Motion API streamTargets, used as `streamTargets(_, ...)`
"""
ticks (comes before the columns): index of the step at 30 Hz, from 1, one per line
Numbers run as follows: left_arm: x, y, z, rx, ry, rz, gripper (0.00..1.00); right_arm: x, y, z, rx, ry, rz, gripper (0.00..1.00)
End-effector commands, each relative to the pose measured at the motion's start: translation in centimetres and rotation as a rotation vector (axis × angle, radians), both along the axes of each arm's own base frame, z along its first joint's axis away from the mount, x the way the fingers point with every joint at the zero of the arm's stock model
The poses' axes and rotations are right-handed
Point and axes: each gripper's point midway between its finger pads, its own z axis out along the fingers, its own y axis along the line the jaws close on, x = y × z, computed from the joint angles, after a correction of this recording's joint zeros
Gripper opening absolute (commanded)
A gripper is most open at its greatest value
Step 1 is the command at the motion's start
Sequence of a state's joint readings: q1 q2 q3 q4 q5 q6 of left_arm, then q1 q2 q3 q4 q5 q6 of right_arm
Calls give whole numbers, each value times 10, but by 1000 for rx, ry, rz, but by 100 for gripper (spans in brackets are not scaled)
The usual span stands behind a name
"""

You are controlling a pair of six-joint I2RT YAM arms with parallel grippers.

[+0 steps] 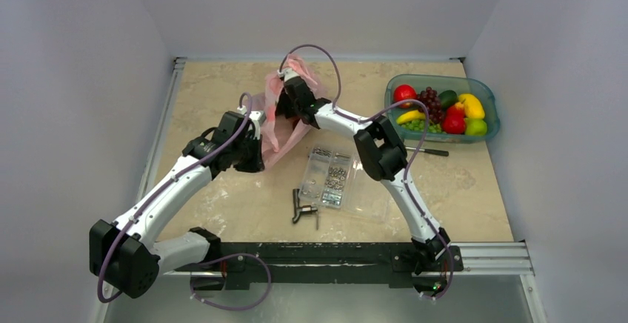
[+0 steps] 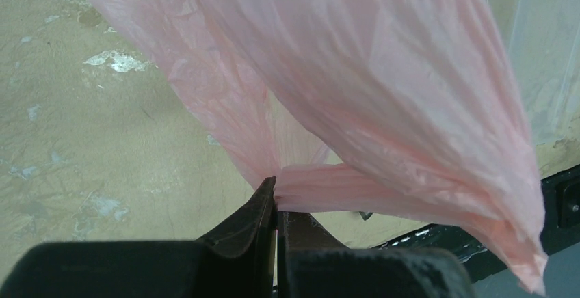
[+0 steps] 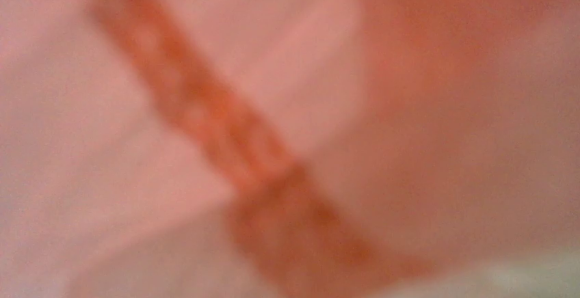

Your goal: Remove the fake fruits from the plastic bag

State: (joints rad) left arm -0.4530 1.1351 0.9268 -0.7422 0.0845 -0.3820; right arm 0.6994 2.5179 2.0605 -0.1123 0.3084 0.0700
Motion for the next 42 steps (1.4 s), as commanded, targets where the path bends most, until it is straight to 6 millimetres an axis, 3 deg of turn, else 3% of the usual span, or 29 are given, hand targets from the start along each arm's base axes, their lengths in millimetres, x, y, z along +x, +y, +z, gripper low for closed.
streamTargets(1, 5, -2, 8, 3, -22, -10, 0, -11, 18, 69, 195, -42, 68, 19)
streamTargets(9, 5, -2, 8, 6, -21, -10, 0, -26, 25, 119, 335, -64, 100, 0)
streamTargets(15, 6, -2, 9, 6, -24, -9, 0, -47, 24, 141, 423, -38, 121, 0)
streamTargets(24, 8, 4, 13, 25, -46, 11, 0, -99, 39, 180, 641, 88, 258, 0)
streamTargets(28, 10, 8, 21, 35, -66, 29, 0, -115, 42, 198, 731, 115, 294, 0)
streamTargets(30, 7, 8, 30, 16, -71, 4, 0, -117, 41, 197, 737, 123, 285, 0)
streamTargets(31, 5, 3, 37, -21, -95, -30, 10, -117, 40, 195, 737, 128, 279, 0)
streamTargets(33, 1, -8, 55, -130, -184, -87, 42, -119, 41, 192, 739, 138, 281, 0)
streamTargets(37, -7, -9, 93, -213, -333, -99, 92, -127, 43, 190, 749, 163, 308, 0)
streamTargets(39, -8, 1, 110, -190, -369, -62, 99, -132, 42, 191, 745, 164, 316, 0)
streamTargets(42, -2, 13, 135, -162, -422, 5, 100, -139, 42, 194, 745, 164, 327, 0)
